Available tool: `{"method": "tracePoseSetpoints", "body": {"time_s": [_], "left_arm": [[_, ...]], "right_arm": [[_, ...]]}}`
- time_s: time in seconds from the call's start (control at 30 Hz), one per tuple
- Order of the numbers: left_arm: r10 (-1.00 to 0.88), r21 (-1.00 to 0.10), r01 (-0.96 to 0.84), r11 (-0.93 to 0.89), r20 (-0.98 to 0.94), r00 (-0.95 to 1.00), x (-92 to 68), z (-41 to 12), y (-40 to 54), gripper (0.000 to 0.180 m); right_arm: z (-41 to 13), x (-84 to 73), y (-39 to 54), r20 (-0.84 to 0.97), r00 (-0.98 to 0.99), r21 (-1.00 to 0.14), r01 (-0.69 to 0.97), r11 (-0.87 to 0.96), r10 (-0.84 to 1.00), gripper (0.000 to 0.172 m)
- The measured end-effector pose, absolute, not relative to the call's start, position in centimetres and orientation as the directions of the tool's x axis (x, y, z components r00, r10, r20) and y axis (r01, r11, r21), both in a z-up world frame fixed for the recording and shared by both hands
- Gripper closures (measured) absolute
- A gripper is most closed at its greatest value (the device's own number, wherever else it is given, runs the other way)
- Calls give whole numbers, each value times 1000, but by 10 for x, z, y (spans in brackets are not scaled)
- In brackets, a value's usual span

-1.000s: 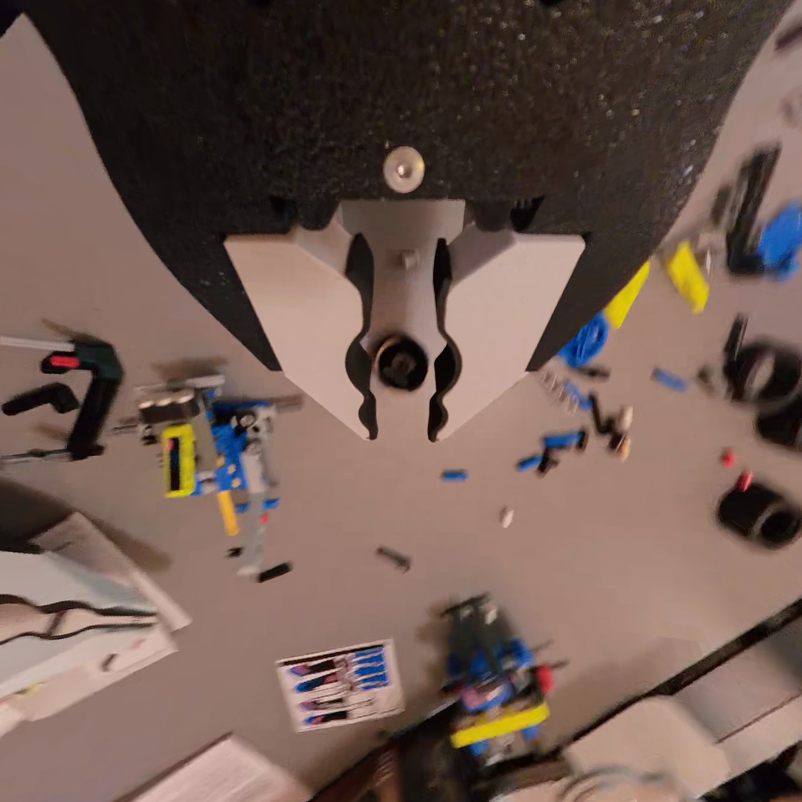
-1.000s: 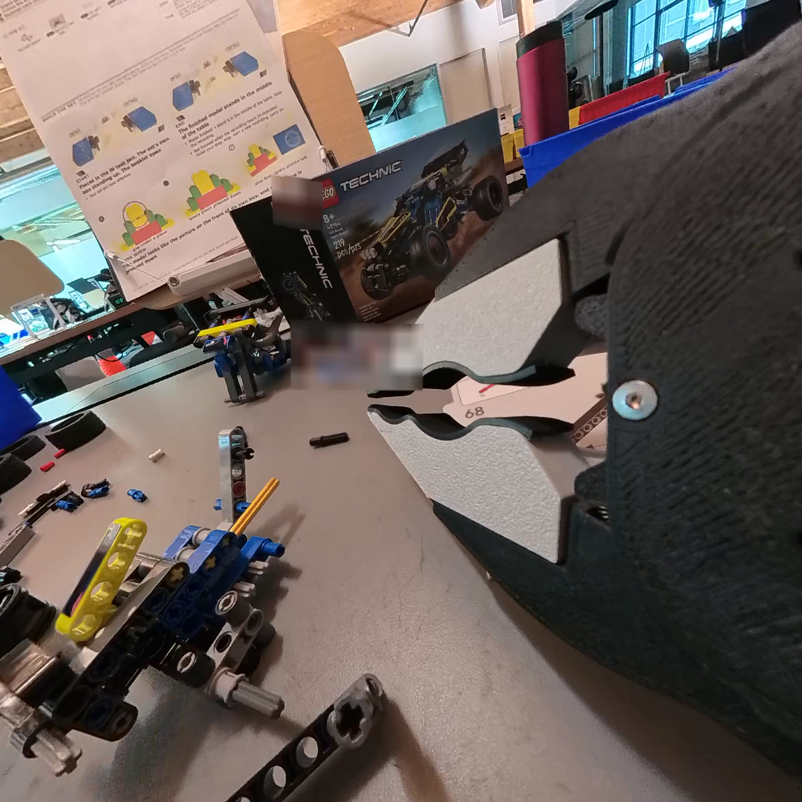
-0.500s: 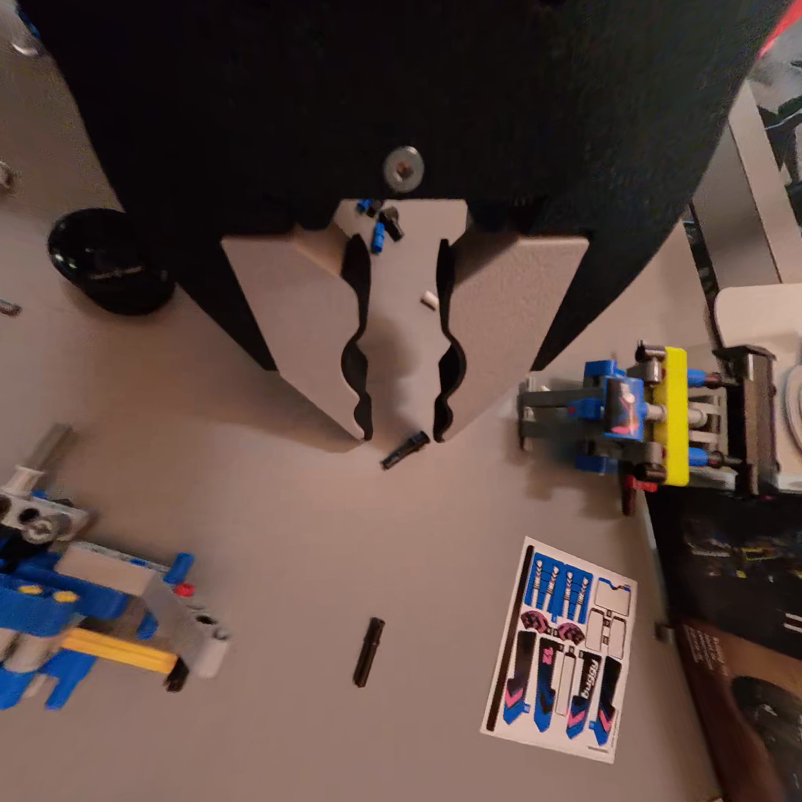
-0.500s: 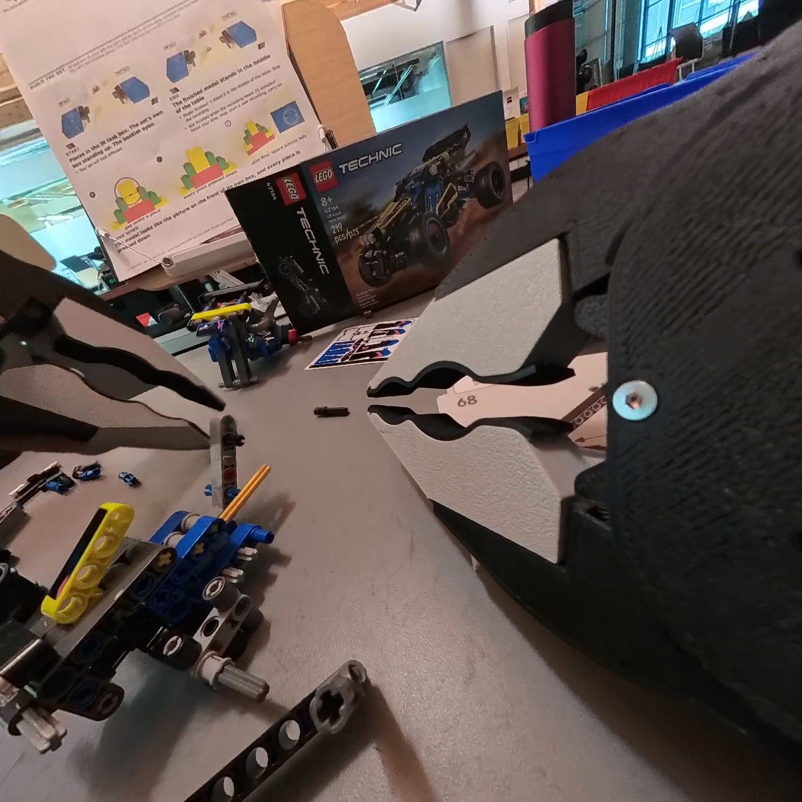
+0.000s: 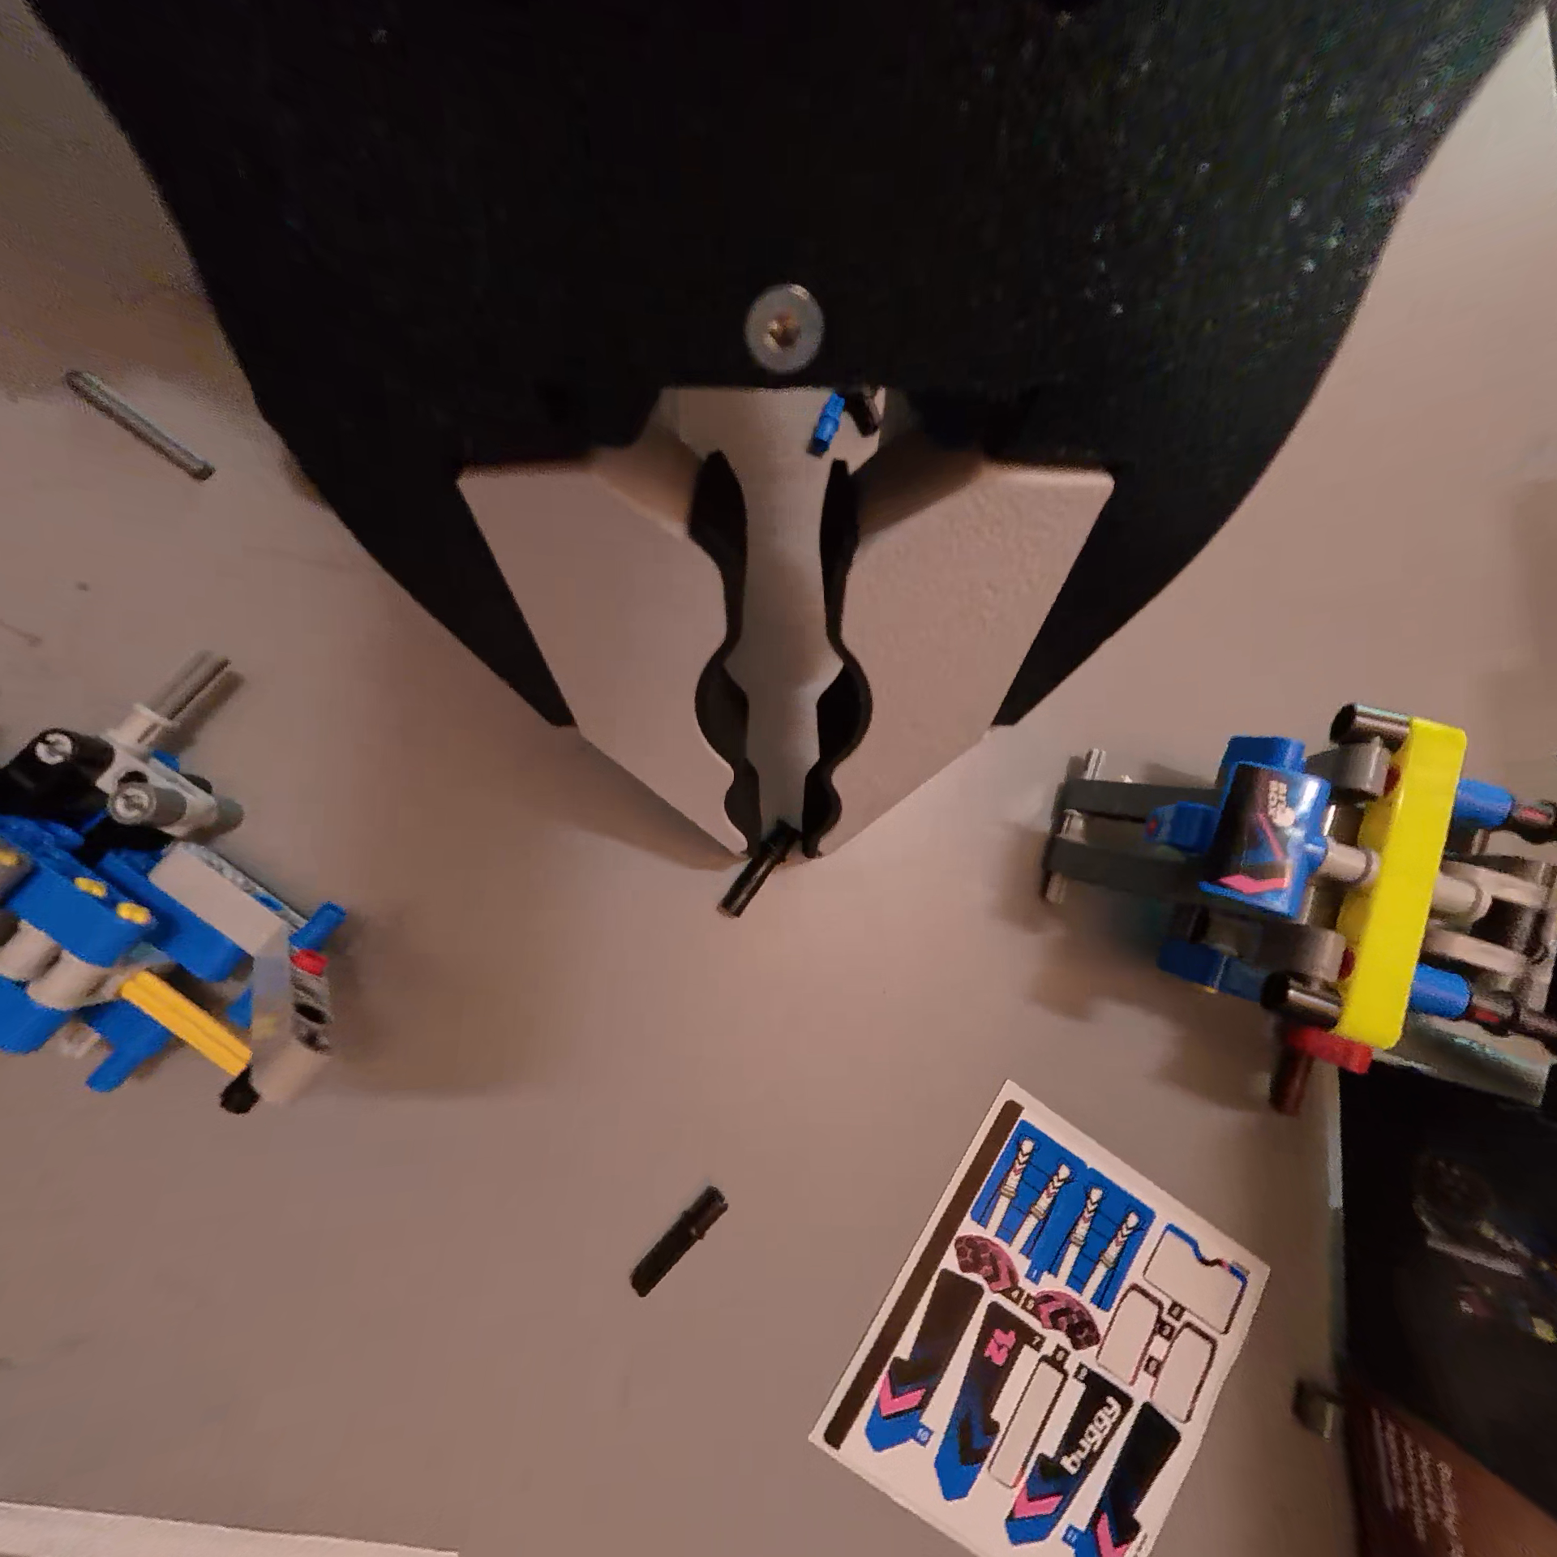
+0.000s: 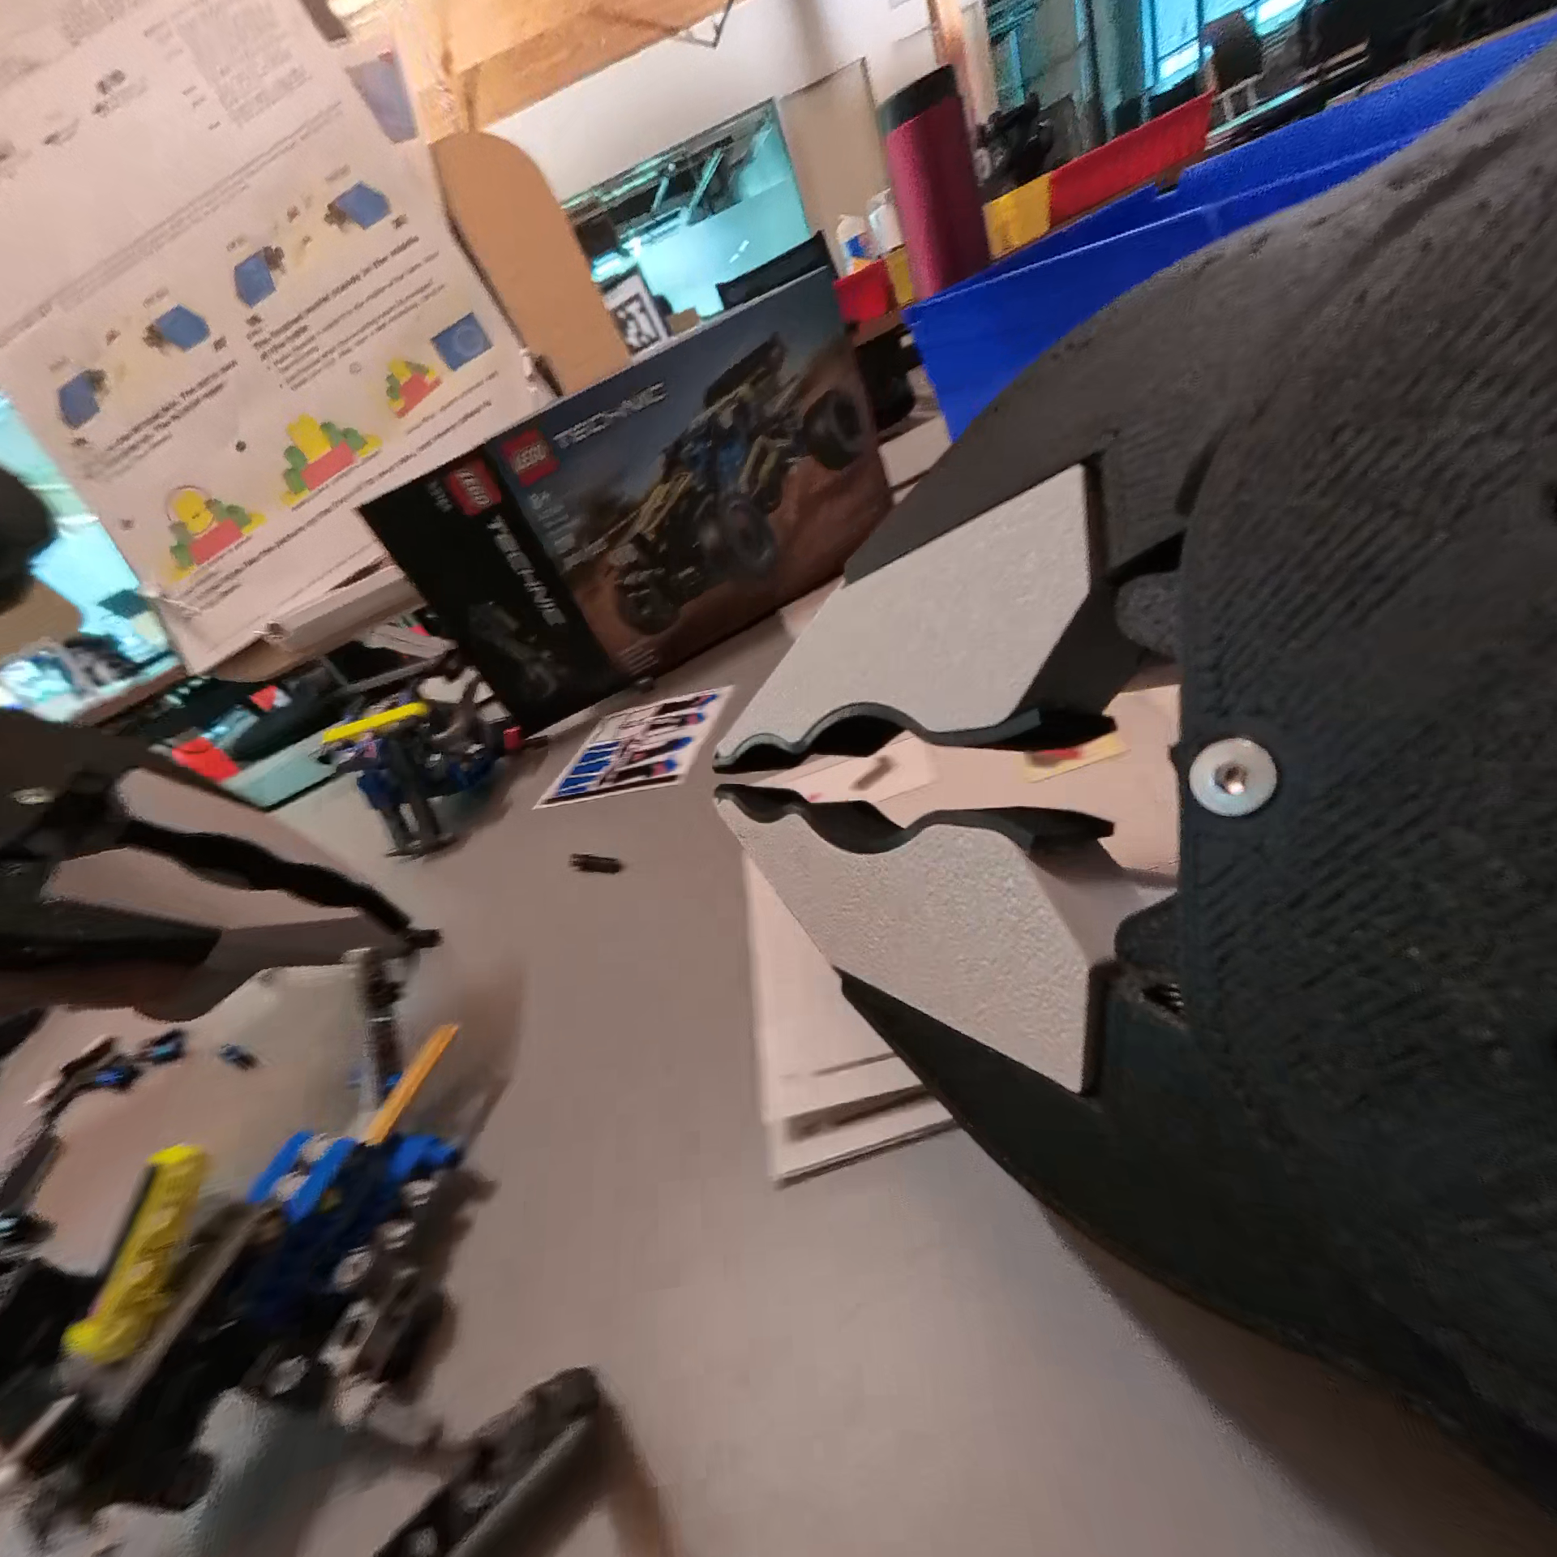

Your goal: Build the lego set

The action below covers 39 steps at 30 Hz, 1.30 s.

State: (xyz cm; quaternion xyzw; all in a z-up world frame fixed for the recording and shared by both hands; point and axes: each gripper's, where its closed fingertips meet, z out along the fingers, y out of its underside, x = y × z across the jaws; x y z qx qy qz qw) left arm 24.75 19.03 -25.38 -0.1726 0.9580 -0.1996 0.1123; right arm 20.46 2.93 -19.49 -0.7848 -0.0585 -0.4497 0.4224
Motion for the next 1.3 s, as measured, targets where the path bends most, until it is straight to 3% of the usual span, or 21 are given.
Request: {"method": "tracePoseSetpoints", "body": {"time_s": [0.2, 0.33, 0.53, 0.83, 0.97, 1.07, 1.3], "left_arm": [[-458, -440, -344, 829, -182, -870, 240, -250, 185, 174], [-509, -499, -365, 786, -187, -840, 235, -236, 178, 174], [-550, -641, -322, 697, -190, -813, 216, -194, 141, 174], [-525, -754, -205, 624, -210, -825, 153, -162, 26, 174], [-502, -813, -183, 552, -149, -852, 120, -175, -34, 174], [-500, -823, -155, 546, -172, -849, 106, -193, -59, 174], [-505, -772, 0, 635, -415, -757, 99, -212, -73, 174]], "right_arm": [[-195, 207, -55, 749, 559, -608, 367, -704, -355, 172], [-195, 230, -136, 761, 501, -571, 213, -793, -413, 172], [-203, 251, -212, 721, 456, -613, 67, -787, -523, 172], [-199, 232, -211, 704, 462, -645, 101, -757, -539, 172], [-202, 190, -182, 574, 659, -740, 164, -652, -486, 172], [-203, 150, -160, 393, 821, -826, 118, -551, -413, 172], [-207, 101, -124, 213, 904, -881, 14, -472, -370, 166]]}}
